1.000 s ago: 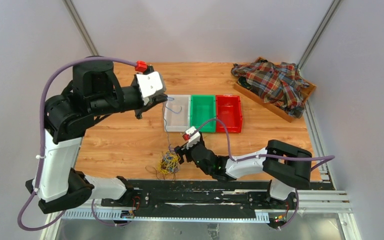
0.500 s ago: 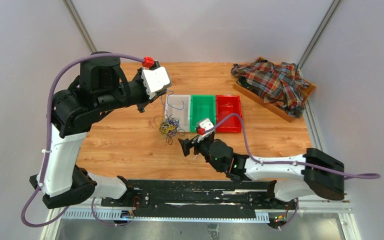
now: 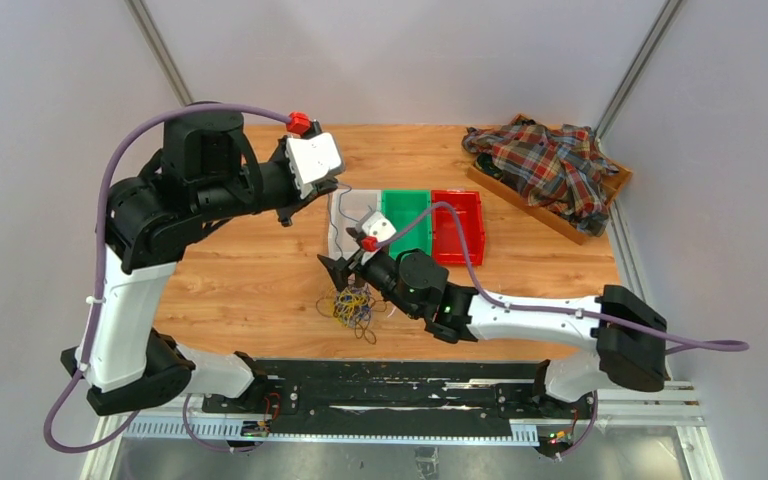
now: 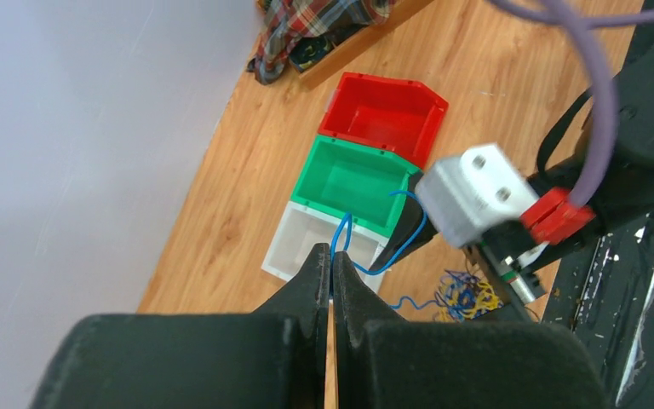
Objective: Untangle the cables
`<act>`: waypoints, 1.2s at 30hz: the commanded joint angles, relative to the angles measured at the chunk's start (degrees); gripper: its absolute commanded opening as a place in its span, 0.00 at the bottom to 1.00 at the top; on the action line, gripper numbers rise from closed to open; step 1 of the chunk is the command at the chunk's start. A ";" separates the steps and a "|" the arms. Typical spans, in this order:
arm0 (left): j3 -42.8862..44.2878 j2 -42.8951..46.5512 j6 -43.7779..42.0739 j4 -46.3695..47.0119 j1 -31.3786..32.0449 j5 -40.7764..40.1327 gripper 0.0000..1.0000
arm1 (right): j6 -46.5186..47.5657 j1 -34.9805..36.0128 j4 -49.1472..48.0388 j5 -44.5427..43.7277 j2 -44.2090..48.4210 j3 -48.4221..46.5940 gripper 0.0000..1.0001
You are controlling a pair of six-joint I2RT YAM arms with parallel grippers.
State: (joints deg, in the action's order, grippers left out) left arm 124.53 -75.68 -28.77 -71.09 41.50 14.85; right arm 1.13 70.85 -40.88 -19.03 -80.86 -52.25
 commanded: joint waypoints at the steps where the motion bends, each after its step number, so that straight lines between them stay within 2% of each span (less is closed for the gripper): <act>1: 3.40 0.01 1.04 0.60 0.34 1.47 0.00 | -1.36 -1.15 -1.00 1.98 -3.48 -0.12 0.70; 6: 7.13 -0.30 1.76 0.53 0.34 1.55 0.00 | -5.43 -1.15 -3.74 2.43 -8.07 3.09 0.56; 11: 11.15 -0.74 2.11 0.57 0.34 0.79 0.00 | -7.84 -1.15 -5.72 1.88 -13.06 5.81 0.49; 21: 21.51 -3.35 -2.44 1.82 0.34 -8.69 0.00 | -13.70 -1.15 -9.66 0.77 -18.12 14.15 0.48; 27: 19.47 -1.12 -8.55 14.59 0.34 -21.26 0.00 | -16.55 -1.15 -12.11 -0.79 -19.36 20.05 0.49; 36: 16.01 1.28 -22.59 36.37 0.34 -34.47 0.00 | -19.94 -1.06 -14.27 -2.31 -19.67 26.63 0.53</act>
State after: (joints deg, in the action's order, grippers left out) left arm 141.51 -76.49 -42.28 -53.34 41.50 -10.39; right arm -16.73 70.32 -56.60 -19.18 -99.20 -28.80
